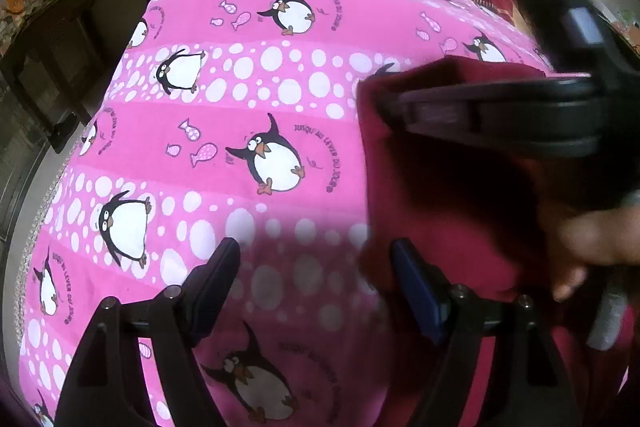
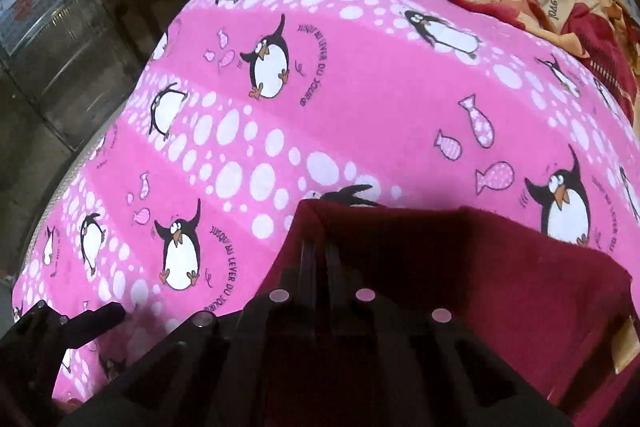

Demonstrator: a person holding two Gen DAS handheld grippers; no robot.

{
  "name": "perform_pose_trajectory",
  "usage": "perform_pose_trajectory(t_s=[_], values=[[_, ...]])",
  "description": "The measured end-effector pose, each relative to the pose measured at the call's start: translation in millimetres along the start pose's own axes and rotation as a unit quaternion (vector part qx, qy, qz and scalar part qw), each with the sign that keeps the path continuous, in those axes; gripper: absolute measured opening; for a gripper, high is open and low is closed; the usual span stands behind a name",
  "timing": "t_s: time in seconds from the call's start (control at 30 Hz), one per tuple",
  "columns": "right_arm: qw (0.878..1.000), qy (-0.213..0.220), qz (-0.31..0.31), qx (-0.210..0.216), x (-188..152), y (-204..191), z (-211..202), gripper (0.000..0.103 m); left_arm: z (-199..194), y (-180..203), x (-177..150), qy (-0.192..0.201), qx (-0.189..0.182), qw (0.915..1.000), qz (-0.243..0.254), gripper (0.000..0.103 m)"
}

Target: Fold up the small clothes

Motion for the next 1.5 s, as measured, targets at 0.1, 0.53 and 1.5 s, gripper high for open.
perform_pose_trajectory(t_s=[0.1,0.53,1.5], values=[[1.0,0.002,0.005,0.002,-17.0,2.3,-39.7,0.017,-5.4,0.2,2.2,0.003,0.005,1.0,0.006,0.077],[0.977,-0.051,0.096,-0.185,-197.0,140.0,-183.6,0.068,-17.6,29.0,14.2,0.013,0.004,0.9996,0.025,0.078],[0.968,0.069,0.181,-0.162,-181.8,203.1,-227.9,0.01,-14.8,59.5,5.9,0.0,0.01,0.9996,0.026,0.078]])
Point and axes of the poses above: each gripper's, at about its wrist camera, not at the fingertips, and z roughly the way its jaws point, y to its right, x to its top, the point moved 8 cm from there along z, roughly the way its jaws point, and after that the axes turned 10 degrees about x, right-handed, at the moved point
